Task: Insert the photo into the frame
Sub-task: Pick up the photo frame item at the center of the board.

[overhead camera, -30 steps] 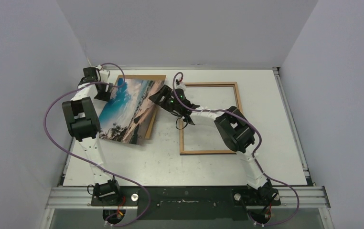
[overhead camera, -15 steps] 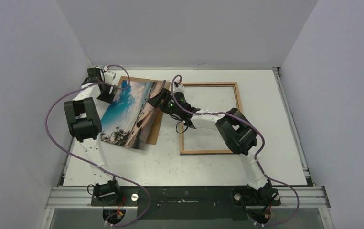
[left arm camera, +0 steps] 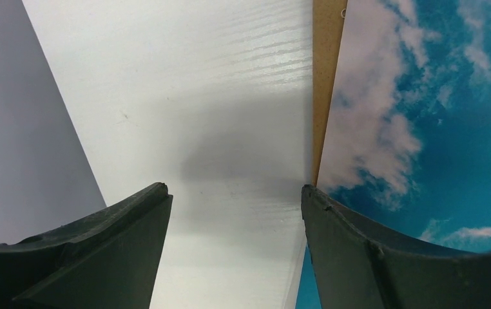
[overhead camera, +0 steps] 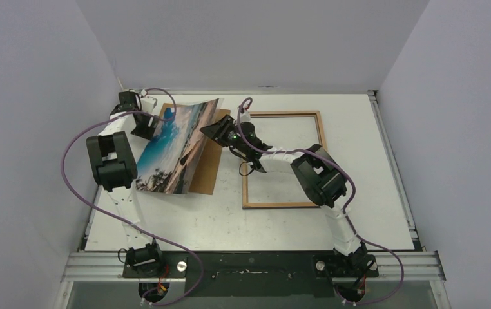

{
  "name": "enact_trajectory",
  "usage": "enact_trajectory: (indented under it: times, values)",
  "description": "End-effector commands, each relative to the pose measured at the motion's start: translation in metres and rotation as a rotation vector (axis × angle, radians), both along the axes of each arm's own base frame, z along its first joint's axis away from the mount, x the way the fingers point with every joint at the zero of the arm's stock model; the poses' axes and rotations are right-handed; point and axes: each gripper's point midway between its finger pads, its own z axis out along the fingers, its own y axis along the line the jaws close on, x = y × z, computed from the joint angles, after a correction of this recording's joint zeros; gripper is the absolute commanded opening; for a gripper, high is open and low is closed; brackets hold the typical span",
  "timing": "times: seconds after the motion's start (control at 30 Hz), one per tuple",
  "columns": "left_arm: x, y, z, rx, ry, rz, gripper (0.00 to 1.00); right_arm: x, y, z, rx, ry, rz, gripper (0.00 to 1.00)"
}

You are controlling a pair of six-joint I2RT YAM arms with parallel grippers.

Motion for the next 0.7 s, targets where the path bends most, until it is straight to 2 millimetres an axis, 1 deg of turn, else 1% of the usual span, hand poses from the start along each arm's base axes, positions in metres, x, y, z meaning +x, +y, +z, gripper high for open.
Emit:
enact_trajectory:
  times: [0.0, 0.1, 0.2, 0.3, 0.5, 0.67]
  values:
    - [-0.036, -0.021, -0.026, -0.061, 0.158, -0.043, 0.73, 0.000, 0.000, 0.032, 0.103, -0.062, 0.009, 0.32]
    - [-0.035, -0.022, -0.022, -0.065, 0.155, -0.041, 0.73, 0.002, -0.002, 0.034, 0.094, -0.070, 0.000, 0.23]
    - [-0.033, -0.024, -0.013, -0.099, 0.145, -0.031, 0.73, 0.003, -0.005, 0.039, 0.089, -0.085, 0.000, 0.19]
    - [-0.030, -0.023, -0.004, -0.126, 0.135, -0.022, 0.73, 0.004, -0.008, 0.044, 0.094, -0.095, 0.002, 0.18]
    - [-0.029, -0.022, 0.003, -0.122, 0.127, -0.022, 0.73, -0.003, -0.014, 0.057, 0.123, -0.121, 0.023, 0.21]
    - [-0.027, -0.023, 0.011, -0.131, 0.115, -0.019, 0.73, -0.007, -0.015, 0.079, 0.144, -0.159, 0.054, 0.21]
